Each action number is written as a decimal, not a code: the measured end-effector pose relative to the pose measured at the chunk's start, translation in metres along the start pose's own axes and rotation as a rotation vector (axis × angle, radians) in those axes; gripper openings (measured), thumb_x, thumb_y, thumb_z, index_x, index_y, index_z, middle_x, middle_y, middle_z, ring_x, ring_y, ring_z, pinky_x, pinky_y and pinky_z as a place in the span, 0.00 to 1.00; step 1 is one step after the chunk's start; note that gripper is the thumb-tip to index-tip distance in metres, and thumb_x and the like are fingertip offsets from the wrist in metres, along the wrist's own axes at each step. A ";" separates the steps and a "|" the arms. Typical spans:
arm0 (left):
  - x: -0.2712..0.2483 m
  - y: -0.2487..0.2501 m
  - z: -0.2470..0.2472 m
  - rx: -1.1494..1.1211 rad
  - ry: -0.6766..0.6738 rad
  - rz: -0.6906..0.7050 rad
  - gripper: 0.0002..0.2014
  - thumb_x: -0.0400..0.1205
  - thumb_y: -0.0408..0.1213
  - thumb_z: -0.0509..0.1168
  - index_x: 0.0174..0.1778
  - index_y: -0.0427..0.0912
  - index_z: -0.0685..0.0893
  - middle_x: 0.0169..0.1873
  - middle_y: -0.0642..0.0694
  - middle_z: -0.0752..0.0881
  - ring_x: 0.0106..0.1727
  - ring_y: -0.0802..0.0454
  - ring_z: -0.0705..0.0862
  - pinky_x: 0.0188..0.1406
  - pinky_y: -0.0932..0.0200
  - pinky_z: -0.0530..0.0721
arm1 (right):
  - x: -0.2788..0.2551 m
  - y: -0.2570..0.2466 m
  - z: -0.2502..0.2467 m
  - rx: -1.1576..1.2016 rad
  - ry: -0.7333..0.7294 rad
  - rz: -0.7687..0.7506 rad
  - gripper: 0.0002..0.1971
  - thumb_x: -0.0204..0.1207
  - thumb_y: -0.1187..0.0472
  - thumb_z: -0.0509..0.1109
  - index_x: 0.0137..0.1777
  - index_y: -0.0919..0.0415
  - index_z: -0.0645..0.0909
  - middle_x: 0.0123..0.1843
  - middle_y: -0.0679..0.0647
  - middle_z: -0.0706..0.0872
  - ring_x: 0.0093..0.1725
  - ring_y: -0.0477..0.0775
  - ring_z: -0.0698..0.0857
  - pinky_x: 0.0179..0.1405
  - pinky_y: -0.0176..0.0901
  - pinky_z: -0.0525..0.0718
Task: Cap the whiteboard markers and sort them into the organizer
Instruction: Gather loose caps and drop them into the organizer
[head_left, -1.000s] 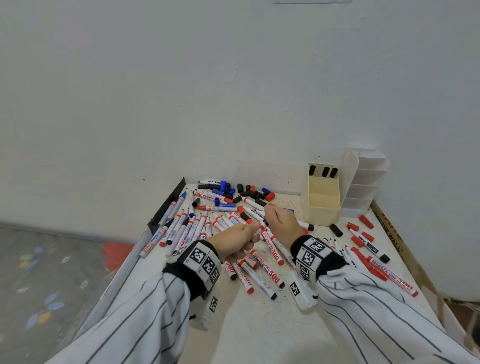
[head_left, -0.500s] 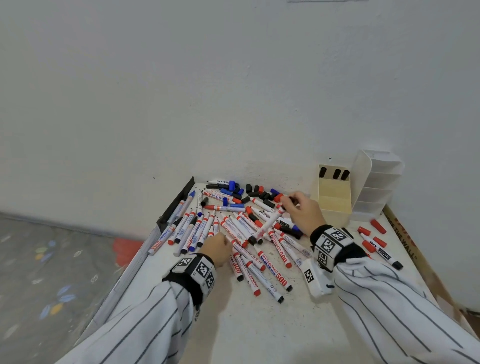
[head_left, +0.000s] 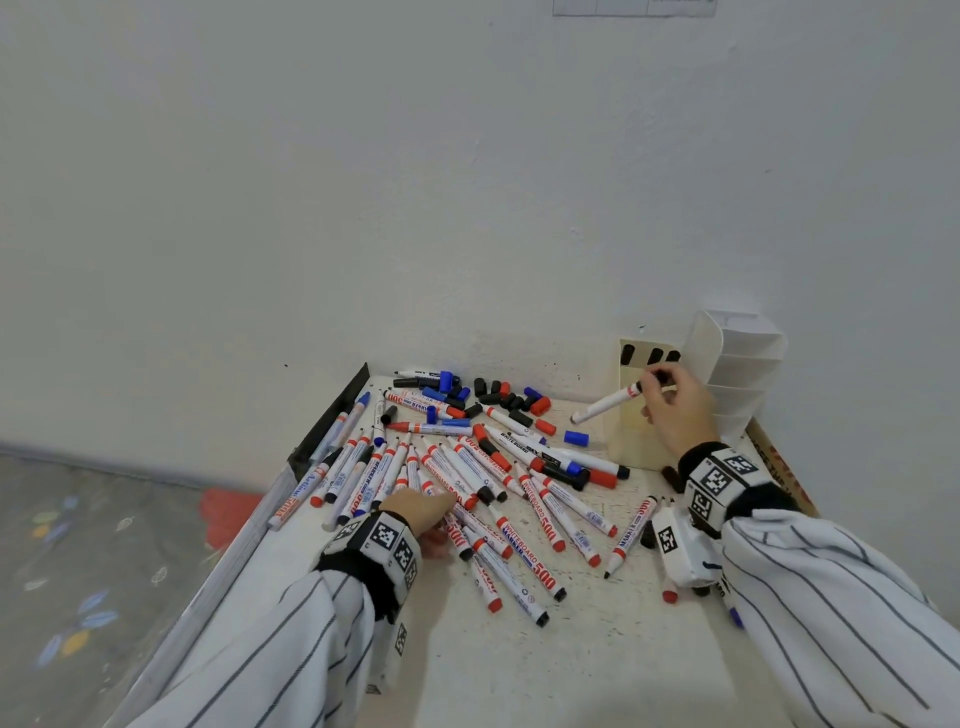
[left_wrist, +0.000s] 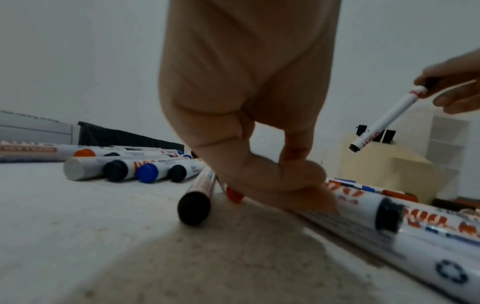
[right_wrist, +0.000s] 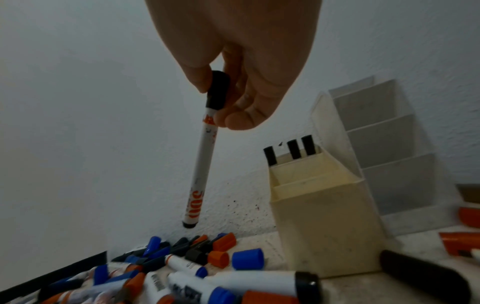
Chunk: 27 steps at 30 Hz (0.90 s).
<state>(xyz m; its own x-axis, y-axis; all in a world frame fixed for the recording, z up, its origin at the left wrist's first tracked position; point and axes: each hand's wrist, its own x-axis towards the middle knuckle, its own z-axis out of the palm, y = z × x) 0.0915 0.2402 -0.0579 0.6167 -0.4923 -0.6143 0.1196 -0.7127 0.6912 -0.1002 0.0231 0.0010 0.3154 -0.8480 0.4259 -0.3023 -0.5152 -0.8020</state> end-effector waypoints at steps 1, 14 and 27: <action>0.001 0.003 0.000 -0.055 0.013 0.024 0.16 0.79 0.42 0.67 0.53 0.31 0.81 0.37 0.37 0.89 0.25 0.48 0.86 0.30 0.58 0.88 | 0.005 0.002 -0.006 0.010 0.039 0.013 0.11 0.80 0.63 0.63 0.59 0.64 0.77 0.52 0.61 0.83 0.40 0.60 0.83 0.44 0.53 0.85; 0.022 0.030 0.030 0.118 0.221 0.522 0.09 0.75 0.41 0.68 0.43 0.42 0.75 0.37 0.44 0.81 0.36 0.51 0.78 0.38 0.60 0.79 | 0.061 0.004 -0.032 0.106 0.158 -0.015 0.10 0.79 0.69 0.63 0.60 0.64 0.74 0.51 0.55 0.82 0.51 0.56 0.87 0.52 0.46 0.86; 0.039 0.029 0.040 0.042 0.187 0.605 0.07 0.81 0.41 0.65 0.53 0.46 0.77 0.37 0.50 0.84 0.35 0.59 0.82 0.33 0.68 0.80 | 0.092 0.026 -0.002 -0.290 0.051 -0.035 0.08 0.76 0.67 0.66 0.54 0.61 0.79 0.49 0.54 0.83 0.46 0.53 0.79 0.47 0.39 0.74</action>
<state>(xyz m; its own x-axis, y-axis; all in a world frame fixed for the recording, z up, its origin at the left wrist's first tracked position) 0.0879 0.1807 -0.0768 0.6919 -0.7209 -0.0403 -0.3210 -0.3571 0.8772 -0.0810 -0.0682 0.0206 0.2864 -0.8305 0.4778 -0.5390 -0.5519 -0.6363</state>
